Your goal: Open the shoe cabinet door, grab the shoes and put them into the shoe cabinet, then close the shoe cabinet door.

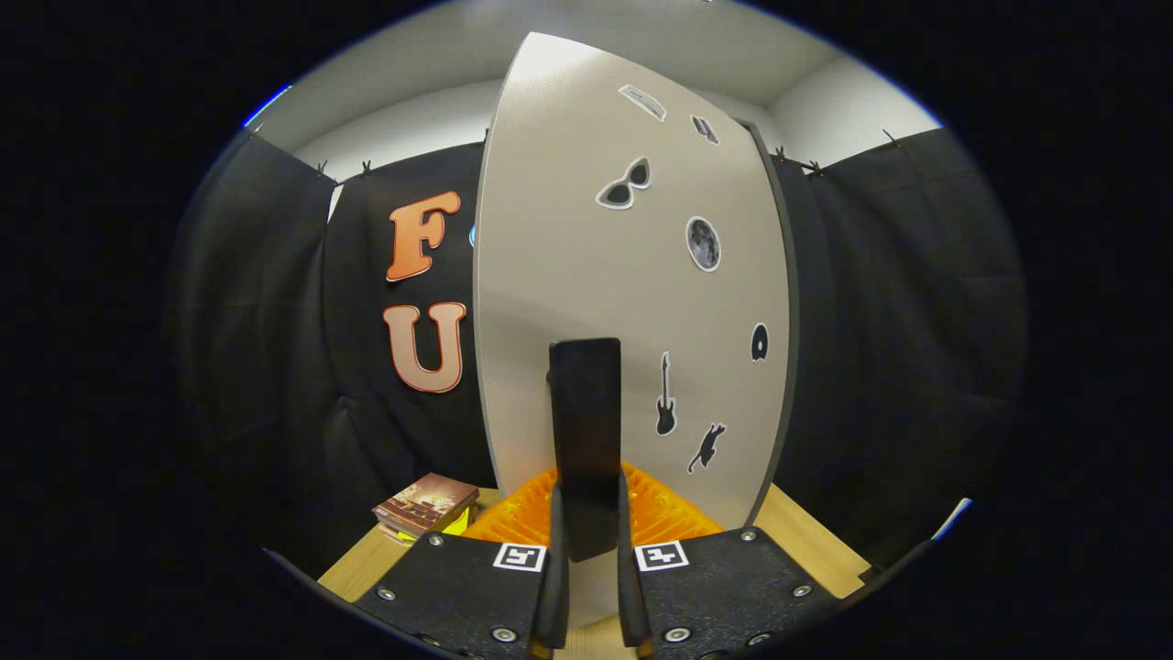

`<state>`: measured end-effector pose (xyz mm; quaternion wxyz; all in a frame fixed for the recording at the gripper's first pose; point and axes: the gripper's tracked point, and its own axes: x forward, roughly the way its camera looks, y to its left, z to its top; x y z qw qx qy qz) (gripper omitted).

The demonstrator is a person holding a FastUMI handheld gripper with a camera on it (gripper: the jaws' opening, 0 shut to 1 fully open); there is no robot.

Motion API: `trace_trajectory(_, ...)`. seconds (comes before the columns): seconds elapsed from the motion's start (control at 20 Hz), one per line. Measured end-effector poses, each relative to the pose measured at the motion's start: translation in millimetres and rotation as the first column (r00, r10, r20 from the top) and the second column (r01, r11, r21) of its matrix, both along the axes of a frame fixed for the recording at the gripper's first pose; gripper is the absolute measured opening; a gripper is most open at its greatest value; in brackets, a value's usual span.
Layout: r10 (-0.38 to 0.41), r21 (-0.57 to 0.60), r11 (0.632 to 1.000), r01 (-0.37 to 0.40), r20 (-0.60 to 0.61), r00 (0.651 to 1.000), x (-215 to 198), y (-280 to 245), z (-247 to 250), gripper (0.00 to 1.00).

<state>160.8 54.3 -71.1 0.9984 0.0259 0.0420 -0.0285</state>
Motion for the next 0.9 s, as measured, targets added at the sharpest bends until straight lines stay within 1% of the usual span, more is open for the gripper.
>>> trace_trajectory(0.4,-0.093,-0.015,0.996,0.093,-0.003,0.996,-49,-50,-3,0.21)
trace_trajectory(0.45,-0.097,-0.012,0.995,0.097,-0.003,0.995,-54,-56,-3,0.19)
trace_trajectory(0.6,-0.105,-0.001,0.994,0.105,-0.008,0.994,-69,-78,-4,0.19)
trace_trajectory(0.9,-0.112,-0.015,0.994,0.112,-0.009,0.994,-92,-126,-4,0.16)
